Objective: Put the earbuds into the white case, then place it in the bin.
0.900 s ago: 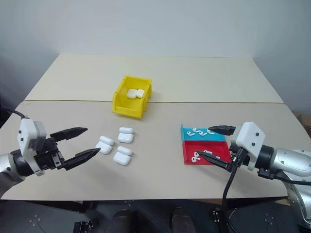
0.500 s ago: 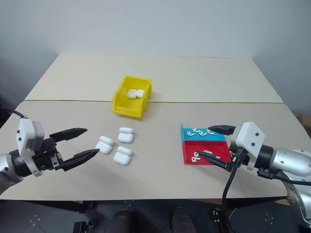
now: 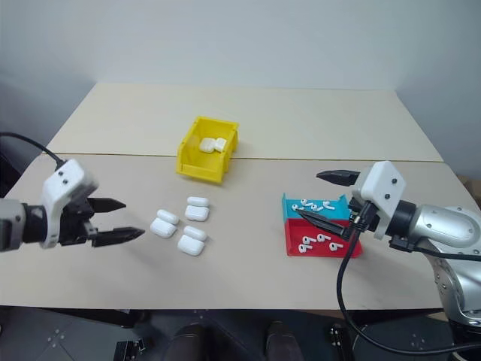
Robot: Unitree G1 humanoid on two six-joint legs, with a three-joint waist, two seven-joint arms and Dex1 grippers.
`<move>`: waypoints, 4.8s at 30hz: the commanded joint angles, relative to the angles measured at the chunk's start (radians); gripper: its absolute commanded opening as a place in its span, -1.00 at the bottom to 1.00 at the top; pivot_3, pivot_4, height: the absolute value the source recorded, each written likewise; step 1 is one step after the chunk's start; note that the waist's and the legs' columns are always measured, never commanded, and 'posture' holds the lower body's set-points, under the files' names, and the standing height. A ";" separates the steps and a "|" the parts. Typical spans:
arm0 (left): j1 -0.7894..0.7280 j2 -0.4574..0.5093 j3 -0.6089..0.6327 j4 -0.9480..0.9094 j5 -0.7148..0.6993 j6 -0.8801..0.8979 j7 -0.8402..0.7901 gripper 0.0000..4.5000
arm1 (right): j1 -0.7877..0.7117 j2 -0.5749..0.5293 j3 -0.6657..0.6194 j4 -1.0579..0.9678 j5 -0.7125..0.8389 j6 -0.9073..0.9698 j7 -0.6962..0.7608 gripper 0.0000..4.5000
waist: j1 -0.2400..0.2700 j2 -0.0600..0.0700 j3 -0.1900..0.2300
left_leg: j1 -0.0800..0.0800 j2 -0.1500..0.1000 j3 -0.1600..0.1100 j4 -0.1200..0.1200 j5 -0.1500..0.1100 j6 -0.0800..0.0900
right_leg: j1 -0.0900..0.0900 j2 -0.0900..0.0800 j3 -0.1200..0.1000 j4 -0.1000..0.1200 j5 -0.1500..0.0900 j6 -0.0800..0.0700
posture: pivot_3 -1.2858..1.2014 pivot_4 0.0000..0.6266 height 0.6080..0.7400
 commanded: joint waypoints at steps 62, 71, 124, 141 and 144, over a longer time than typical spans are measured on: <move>-0.546 -0.318 -0.608 0.426 -0.192 0.335 0.778 1.00 | 0.056 0.061 0.012 -0.148 0.068 0.055 -0.153 0.99 | 0.011 -0.001 0.000 | -0.003 -0.001 -0.003 0.003 0.001 -0.002 | 0.000 0.000 -0.001 0.001 0.000 0.000 | 0.03 -0.52 1.00; -0.559 -0.329 -0.649 0.417 -0.150 0.335 0.783 1.00 | 0.068 0.058 0.001 -0.172 0.086 0.072 -0.171 0.99 | 0.011 0.000 0.000 | -0.002 -0.001 -0.003 0.003 0.002 -0.002 | 0.000 0.000 -0.001 0.001 0.000 0.000 | 0.03 -0.52 1.00; -0.265 -0.658 -0.191 0.300 0.089 -0.879 -0.463 0.25 | -0.143 -0.326 0.049 0.179 0.031 0.030 0.328 1.00 | 0.006 0.000 -0.001 | -0.003 -0.001 -0.002 0.003 0.001 -0.001 | 0.000 -0.001 0.000 -0.001 0.001 0.001 | 0.03 -0.52 1.00; -0.240 -0.824 -0.253 0.256 0.130 -0.894 -0.387 0.25 | -0.353 -0.406 0.459 0.305 -0.342 -0.069 0.510 1.00 | 0.005 0.001 -0.001 | -0.004 -0.001 -0.002 0.006 0.001 0.000 | 0.000 -0.001 0.000 0.000 0.001 0.002 | 0.03 -0.52 1.00; -0.228 -0.822 -0.254 0.248 0.128 -0.884 -0.384 0.25 | -0.388 -0.382 0.505 0.357 -0.402 -0.101 0.525 0.74 | 0.005 0.001 -0.001 | -0.004 -0.001 -0.002 0.006 0.001 0.000 | 0.000 -0.001 0.000 0.000 0.001 0.002 | 0.03 -0.52 1.00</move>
